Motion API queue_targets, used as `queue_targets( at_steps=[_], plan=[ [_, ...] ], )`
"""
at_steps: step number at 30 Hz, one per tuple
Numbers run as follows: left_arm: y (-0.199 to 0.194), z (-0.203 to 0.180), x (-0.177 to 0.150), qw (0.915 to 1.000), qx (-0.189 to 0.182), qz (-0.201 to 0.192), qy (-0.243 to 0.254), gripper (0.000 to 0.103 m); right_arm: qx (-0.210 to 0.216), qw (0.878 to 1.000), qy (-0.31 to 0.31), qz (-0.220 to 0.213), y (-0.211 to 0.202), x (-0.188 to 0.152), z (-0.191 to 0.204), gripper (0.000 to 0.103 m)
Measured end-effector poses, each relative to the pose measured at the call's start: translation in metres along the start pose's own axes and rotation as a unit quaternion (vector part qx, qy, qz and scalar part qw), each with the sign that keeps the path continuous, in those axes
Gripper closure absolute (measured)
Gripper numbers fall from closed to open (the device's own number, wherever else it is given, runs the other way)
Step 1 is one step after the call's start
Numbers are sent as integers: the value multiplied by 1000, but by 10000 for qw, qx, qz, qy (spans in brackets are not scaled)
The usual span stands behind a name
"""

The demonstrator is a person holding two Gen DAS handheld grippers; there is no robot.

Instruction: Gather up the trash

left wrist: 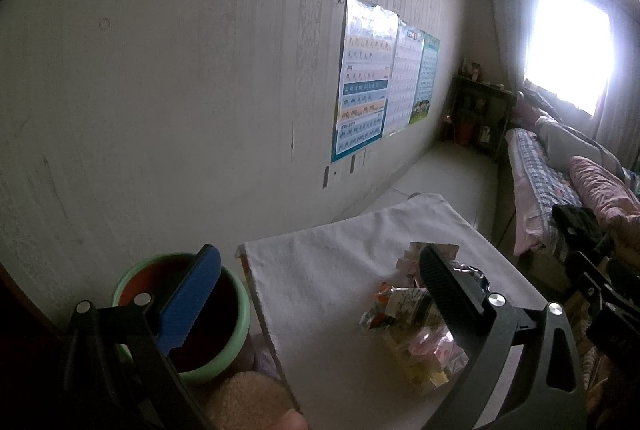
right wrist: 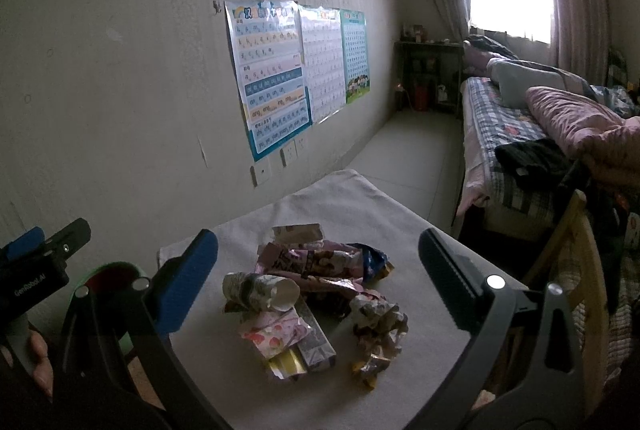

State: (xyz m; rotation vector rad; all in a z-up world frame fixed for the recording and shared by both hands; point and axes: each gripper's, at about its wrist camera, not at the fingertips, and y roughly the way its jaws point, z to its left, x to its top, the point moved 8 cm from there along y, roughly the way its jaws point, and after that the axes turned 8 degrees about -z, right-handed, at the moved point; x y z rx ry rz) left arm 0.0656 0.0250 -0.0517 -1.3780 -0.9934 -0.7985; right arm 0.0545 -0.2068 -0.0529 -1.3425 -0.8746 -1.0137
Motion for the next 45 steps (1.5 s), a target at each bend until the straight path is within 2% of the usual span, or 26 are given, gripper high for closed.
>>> queue_targets(
  at_steps=[28,45],
  plan=[
    [5,-1,-3,9999,67,107,16,8,4,9998,106,160,6,-4,-4,4],
    [13,4,-3,9997,247,-80,27,8,11,9997,137,209,8,-9,-7,4]
  ],
)
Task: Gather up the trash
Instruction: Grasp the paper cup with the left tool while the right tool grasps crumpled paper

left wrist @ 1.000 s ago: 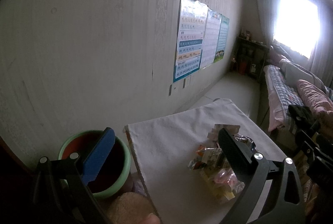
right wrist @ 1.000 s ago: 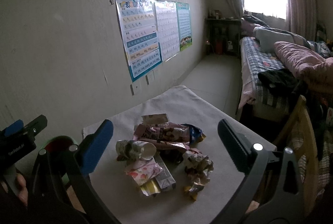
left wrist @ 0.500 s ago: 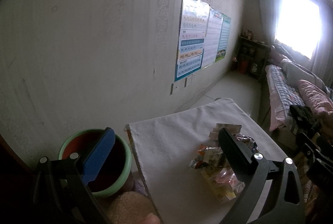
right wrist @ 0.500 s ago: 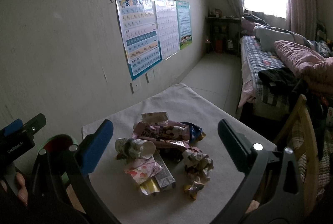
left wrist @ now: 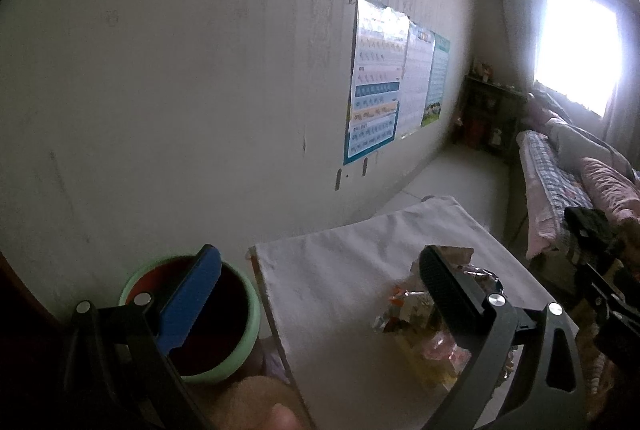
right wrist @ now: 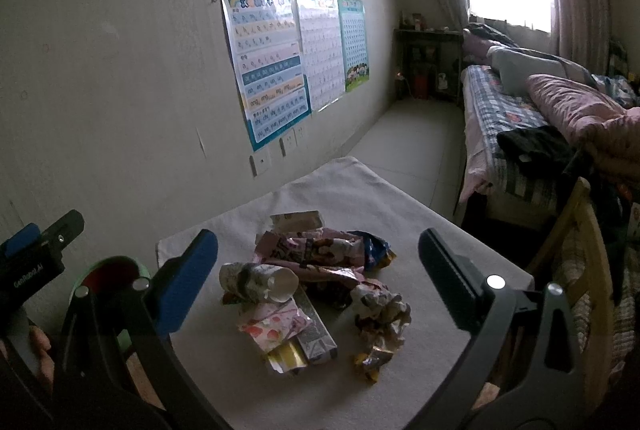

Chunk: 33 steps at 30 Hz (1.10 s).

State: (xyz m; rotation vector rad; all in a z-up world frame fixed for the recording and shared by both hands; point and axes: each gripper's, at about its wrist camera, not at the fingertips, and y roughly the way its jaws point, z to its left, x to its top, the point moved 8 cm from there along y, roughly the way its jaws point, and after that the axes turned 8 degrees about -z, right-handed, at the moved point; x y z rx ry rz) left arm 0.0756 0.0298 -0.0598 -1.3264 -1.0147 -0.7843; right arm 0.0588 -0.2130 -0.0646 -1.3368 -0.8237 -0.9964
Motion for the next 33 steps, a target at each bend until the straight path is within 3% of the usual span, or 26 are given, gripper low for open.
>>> queue_targets(
  at_steps=[5,8,13,16,19,24,30,33],
  plan=[
    [3,3,-3,9999,-10,-71,-123,8,-100,9999,-28,91,8,-6,-9,4],
    [12,-3,-14,9998,3,136,130,8,-261,9994,-63,240,17,-14,-23,4],
    [30,-23,-41,9969,-442,595,261,8,-475,9968,13,641,29,-39,-54,4],
    [44,-44,-58,9927,-659,807,614,8,-502,9947,88,895,34,-58,-71,4],
    [54,-66,-77,9834,-1221,1209,591,10,-456,9924,177,1132,39,-74,-80,4],
    [57,-104,-113,9660,-1750,1669,918,21,-404,9883,353,1429,47,-94,-89,4],
    [70,-139,-135,9530,-1990,1927,1228,21,-413,9872,395,1491,49,-99,-95,4],
    [77,-147,-145,9477,-2010,2059,1379,37,-401,9856,484,1570,50,-103,-98,4]
  ],
)
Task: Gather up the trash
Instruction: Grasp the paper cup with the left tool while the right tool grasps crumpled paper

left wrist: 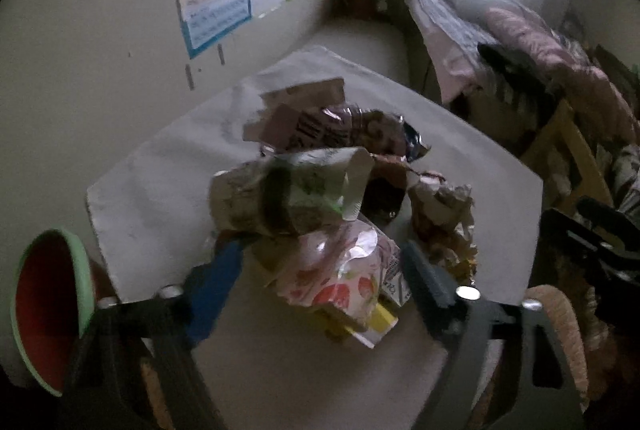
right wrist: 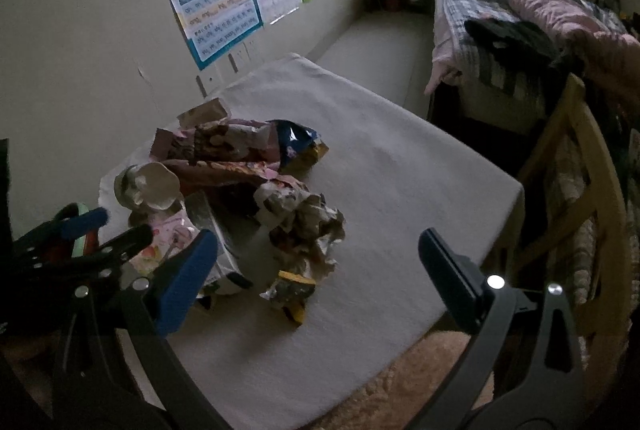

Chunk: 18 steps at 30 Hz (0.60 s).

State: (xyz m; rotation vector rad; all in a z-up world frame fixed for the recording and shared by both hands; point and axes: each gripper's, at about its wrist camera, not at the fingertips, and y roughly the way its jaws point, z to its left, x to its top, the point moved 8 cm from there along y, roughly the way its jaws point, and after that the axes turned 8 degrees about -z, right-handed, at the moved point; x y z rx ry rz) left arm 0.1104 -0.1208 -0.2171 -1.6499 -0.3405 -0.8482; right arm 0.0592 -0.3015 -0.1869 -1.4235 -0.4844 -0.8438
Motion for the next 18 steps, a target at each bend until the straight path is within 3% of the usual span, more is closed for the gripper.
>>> queue_targets(
  at_steps=[2,5,7,15,18],
  plan=[
    [5,4,-6,9998,8,172,-63,56,9,10000,37,40,2,-2,-2,4],
    [4,12,-12,9991,-139,261,-292,71,12,9999,50,105,6,-6,-4,4],
    [3,17,-14,9992,-74,291,-277,101,37,9998,69,171,11,-7,-4,4],
    [-7,43,-22,9985,92,369,-402,103,166,9985,-202,471,35,-11,5,4],
    [-12,54,-27,9984,206,367,-389,95,155,9981,-273,524,41,-11,4,4]
  ],
)
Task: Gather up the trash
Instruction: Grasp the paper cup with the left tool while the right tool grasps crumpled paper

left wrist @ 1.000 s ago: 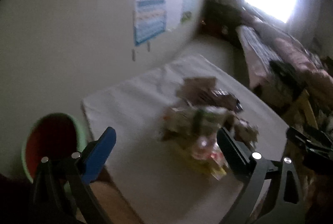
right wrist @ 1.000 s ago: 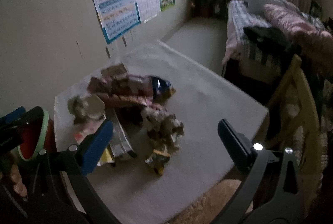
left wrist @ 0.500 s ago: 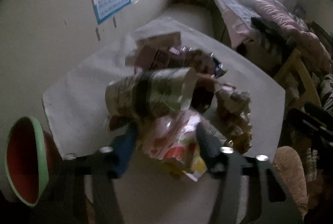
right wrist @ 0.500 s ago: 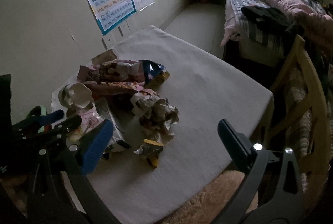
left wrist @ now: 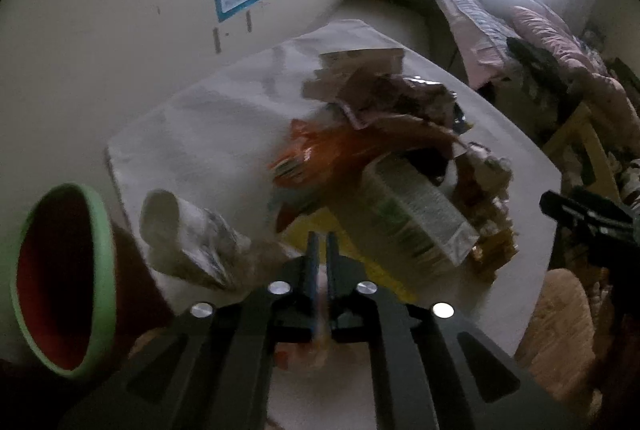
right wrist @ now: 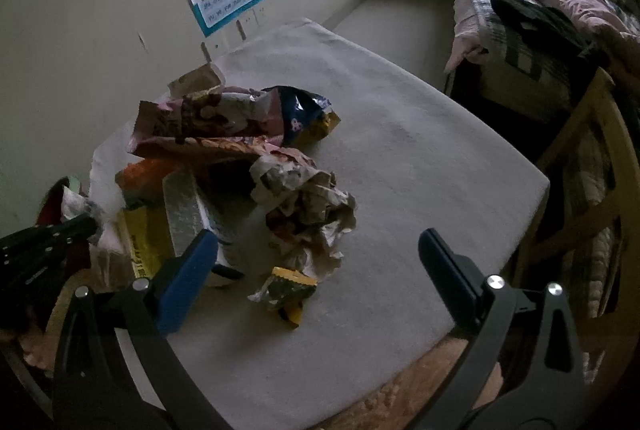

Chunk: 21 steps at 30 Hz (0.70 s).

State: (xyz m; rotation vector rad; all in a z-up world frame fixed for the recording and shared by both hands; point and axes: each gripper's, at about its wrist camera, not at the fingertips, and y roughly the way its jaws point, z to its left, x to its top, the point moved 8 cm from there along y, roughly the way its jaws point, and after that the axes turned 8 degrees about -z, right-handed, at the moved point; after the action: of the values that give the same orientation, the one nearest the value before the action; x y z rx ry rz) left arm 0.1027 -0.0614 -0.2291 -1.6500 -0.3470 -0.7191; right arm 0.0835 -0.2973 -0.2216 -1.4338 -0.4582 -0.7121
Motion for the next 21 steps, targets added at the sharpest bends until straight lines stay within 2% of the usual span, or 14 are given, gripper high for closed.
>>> queue_targets(
  at_steps=[2,6,9,11,12,15,18,19,21],
  plan=[
    [-3,9,-3,9999,30,-18,-96,72,13,10000,-21,12,4,0,0,4],
    [-10,27,-10,9994,11,-13,-354,63,38,9999,-135,20,22,9,2,4],
    [-15,33,-14,9987,-4,-28,-500,57,209,9995,-119,224,45,13,5,5],
    [-18,35,-18,9985,-33,-2,-555,52,280,9987,-132,403,59,11,6,17],
    [-18,35,-20,9985,-54,21,-552,51,286,9982,-138,512,66,9,6,28],
    [-19,33,-29,9987,-86,89,-495,46,338,9961,-21,819,83,1,5,48],
    [-12,29,-37,9987,-117,218,-451,45,428,9957,109,811,85,1,5,59],
    [-10,27,-39,9985,-171,269,-446,45,486,9958,111,770,82,2,7,70],
    [-6,19,-43,9984,-257,356,-349,45,499,9962,124,698,75,3,9,71]
  ],
)
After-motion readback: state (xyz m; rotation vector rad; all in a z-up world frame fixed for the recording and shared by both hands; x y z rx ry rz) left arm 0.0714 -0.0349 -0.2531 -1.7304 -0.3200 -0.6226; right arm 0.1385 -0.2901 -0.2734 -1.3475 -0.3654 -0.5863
